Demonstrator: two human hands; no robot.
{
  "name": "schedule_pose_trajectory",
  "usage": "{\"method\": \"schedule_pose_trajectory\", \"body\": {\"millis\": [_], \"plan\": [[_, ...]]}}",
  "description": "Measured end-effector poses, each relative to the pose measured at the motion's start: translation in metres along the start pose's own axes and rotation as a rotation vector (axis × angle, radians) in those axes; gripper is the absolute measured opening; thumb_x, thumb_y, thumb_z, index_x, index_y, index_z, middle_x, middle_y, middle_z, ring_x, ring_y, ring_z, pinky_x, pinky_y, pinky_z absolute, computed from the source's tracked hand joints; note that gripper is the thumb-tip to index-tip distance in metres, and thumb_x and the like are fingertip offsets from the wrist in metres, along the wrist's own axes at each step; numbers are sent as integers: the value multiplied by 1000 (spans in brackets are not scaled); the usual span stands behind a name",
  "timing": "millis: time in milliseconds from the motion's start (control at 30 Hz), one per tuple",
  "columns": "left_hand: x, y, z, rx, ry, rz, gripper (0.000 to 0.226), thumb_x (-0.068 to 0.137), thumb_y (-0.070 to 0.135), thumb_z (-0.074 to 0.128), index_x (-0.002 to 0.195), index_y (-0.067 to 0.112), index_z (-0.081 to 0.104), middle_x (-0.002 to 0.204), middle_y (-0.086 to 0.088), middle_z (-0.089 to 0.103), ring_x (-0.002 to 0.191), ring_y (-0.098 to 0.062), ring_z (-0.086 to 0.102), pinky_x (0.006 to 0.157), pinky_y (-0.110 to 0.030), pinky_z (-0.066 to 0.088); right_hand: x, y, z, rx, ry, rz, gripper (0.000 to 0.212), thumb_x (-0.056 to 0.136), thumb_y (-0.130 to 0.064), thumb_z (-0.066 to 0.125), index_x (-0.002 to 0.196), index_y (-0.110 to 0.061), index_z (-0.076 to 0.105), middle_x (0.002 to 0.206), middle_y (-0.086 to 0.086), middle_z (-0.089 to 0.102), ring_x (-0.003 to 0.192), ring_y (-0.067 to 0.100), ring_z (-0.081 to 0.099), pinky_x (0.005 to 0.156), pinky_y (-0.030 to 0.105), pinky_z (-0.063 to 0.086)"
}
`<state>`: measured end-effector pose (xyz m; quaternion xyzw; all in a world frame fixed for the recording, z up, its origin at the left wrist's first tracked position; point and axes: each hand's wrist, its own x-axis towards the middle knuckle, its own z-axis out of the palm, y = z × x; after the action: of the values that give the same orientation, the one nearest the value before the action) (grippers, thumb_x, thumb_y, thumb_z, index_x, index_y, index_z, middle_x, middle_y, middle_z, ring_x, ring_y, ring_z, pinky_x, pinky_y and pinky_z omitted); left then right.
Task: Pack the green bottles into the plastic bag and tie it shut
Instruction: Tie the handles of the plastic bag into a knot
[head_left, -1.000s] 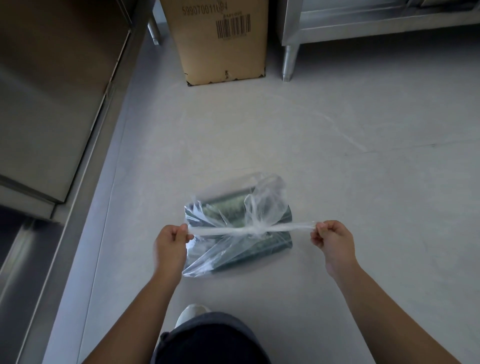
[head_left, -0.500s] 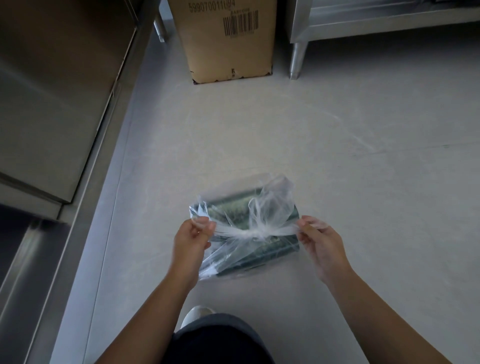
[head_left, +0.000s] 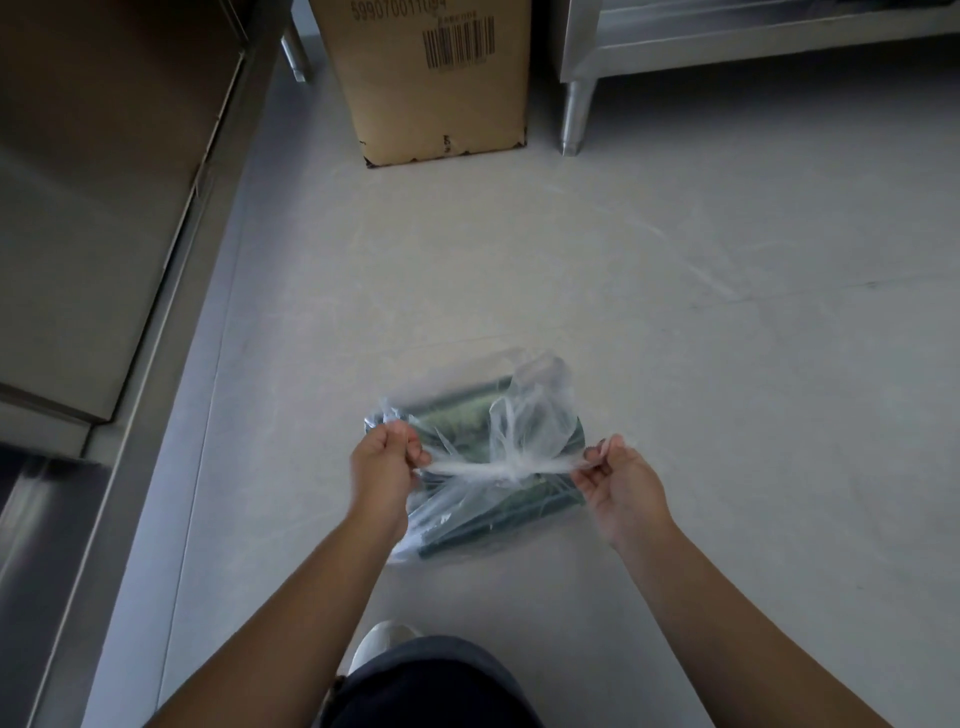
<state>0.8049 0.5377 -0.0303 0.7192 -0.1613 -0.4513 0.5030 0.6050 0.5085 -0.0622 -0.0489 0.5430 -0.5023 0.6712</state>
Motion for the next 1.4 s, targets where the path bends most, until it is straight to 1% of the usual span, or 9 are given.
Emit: {"method": "schedule_pose_trajectory", "body": {"millis": [167,367,567,633,700,833,967,1167,1400], "plan": [[23,1,-6,131,75,7,35,91,0,37,59,11,47,53,-7,42,43,-12,42,30,-11,26,8,-10,-8,88,116,31,39,99,-16,32,62,-12,40,43,1,42,40,11,39,39,16,46],[30,-10,-27,203,76,-74,38,85,-7,36,51,9,44,31,5,45,46,-17,32,30,-13,20,10,-14,-20,-67,162,33,40,99,-18,31,61,-11,40,46,2,41,51,18,38,39,18,48],[23,-5,-33,160,76,-81,41,92,-3,37,53,6,45,35,1,51,45,-15,47,29,-11,24,3,-21,-16,-174,137,-14,38,96,-11,34,59,-10,42,60,7,41,56,18,46,49,24,51],[16,-4,-35,122,77,-66,38,93,-2,38,57,5,49,37,2,56,53,-17,50,31,-12,29,-2,-25,-13,-225,82,-60,37,92,-3,36,57,-9,44,62,8,46,59,19,51,45,19,52],[7,-2,-36,62,64,-63,34,96,5,40,65,4,54,52,-6,63,55,-18,49,36,-13,36,-9,-29,-12,-294,28,-98,39,93,-7,39,56,-9,49,66,9,55,62,17,56,45,17,51],[-12,4,-32,15,-11,-60,30,97,16,42,72,12,59,75,-6,63,66,-15,57,57,-23,40,-22,-35,-12,-405,12,-135,36,91,-14,48,56,-12,58,75,6,64,66,15,60,57,24,49],[-31,19,-23,-13,-90,-44,27,94,17,48,75,18,67,86,-1,66,80,-17,59,64,-27,42,-35,-36,-4,-442,-10,-170,25,89,-15,52,68,-15,66,79,4,67,73,18,60,66,28,46],[-64,26,-5,21,-253,37,25,92,16,51,79,21,72,85,3,70,77,-11,61,67,-22,49,-61,-29,19,-506,-177,-213,21,84,-7,58,69,-16,69,70,3,67,64,15,59,54,20,48],[-79,19,8,-19,-362,39,19,91,11,51,87,15,70,81,3,73,81,-9,66,68,-19,51,-76,-17,31,-512,-286,-187,10,79,-6,63,74,-12,69,70,2,69,59,6,63,53,14,49]]}}
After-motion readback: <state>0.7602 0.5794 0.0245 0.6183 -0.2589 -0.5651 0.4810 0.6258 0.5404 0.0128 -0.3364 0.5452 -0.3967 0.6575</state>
